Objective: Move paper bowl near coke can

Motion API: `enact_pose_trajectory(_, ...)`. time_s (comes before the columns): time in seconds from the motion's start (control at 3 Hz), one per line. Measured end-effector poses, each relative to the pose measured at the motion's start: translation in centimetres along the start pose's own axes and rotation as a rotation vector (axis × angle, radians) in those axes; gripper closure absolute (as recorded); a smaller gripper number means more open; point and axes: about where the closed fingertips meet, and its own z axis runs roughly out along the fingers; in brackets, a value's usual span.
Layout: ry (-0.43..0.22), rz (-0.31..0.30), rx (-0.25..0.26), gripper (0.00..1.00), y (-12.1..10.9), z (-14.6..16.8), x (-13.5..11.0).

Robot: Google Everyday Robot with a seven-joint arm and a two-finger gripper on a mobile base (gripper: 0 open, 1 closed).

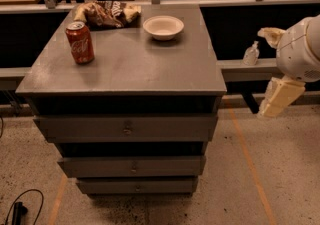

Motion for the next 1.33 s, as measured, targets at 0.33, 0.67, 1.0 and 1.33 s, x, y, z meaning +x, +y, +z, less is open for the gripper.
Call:
enact_pose_trajectory(0.33,-0.165,-0.112,0.195,0.0,-5.9,1.9,-3.5)
enact_pose_trajectory(0.67,-0.153,-0.118,0.24,0.0,-6.8,1.1,-3.5)
enact_pose_trajectory(1.0,-0.166,-0.141,0.248,0.0,-6.8,1.0,-4.2)
enact_pose_trajectory(1.33,-0.189,-0.21,0.316,0.0,-9.9,3.4,-6.8)
